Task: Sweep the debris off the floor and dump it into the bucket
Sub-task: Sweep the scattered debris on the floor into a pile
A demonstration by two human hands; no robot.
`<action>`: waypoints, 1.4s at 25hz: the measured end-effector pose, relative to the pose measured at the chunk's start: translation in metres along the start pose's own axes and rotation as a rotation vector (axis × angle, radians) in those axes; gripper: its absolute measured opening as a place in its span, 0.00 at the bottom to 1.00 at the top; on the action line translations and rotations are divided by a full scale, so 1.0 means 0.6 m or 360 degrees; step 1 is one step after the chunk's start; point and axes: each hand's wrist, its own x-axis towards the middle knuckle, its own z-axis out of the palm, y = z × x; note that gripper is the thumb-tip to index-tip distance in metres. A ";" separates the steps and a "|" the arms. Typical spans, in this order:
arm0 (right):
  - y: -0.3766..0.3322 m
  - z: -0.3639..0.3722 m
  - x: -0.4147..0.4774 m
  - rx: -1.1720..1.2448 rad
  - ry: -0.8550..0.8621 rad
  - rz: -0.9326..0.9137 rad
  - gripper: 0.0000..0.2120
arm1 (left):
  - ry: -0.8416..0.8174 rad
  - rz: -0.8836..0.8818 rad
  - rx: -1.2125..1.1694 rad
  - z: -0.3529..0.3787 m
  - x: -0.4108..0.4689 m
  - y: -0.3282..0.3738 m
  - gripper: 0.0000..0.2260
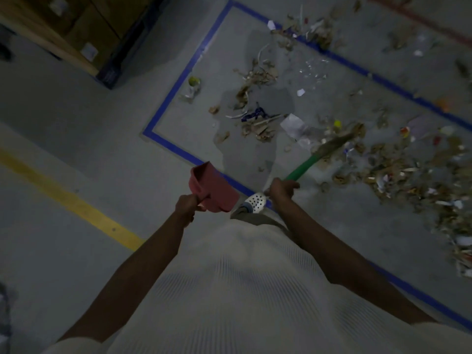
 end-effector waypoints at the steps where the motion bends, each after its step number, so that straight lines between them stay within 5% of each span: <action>1: -0.007 0.013 -0.014 0.0037 -0.0042 0.0015 0.37 | -0.0008 0.0053 -0.0004 0.001 0.005 0.012 0.09; 4: -0.017 0.043 -0.048 0.0104 -0.0175 -0.0009 0.36 | 0.0027 0.0174 -0.0027 0.006 0.031 0.033 0.10; 8: 0.006 0.068 -0.068 -0.0364 -0.0453 -0.0174 0.37 | 0.0112 0.0282 0.0204 0.008 0.053 0.038 0.17; 14: 0.014 0.065 -0.052 -0.1204 -0.0678 -0.0537 0.19 | 0.0312 0.0118 -0.0161 -0.011 0.063 0.026 0.25; 19: 0.021 0.025 -0.004 -0.1623 -0.0565 -0.0503 0.19 | 0.0106 -0.0065 -0.0174 -0.001 0.064 0.030 0.16; 25: 0.016 -0.022 0.046 -0.0925 -0.0108 -0.0002 0.22 | -0.0015 -0.0148 -0.0247 0.002 0.070 0.047 0.11; 28: 0.004 0.011 0.013 -0.0725 0.0065 0.0009 0.26 | 0.0026 -0.0105 -0.0317 -0.001 0.072 0.061 0.11; 35: -0.008 0.154 -0.116 -0.0631 -0.0318 -0.0310 0.29 | 0.0314 0.0027 -0.0727 -0.065 0.086 0.080 0.19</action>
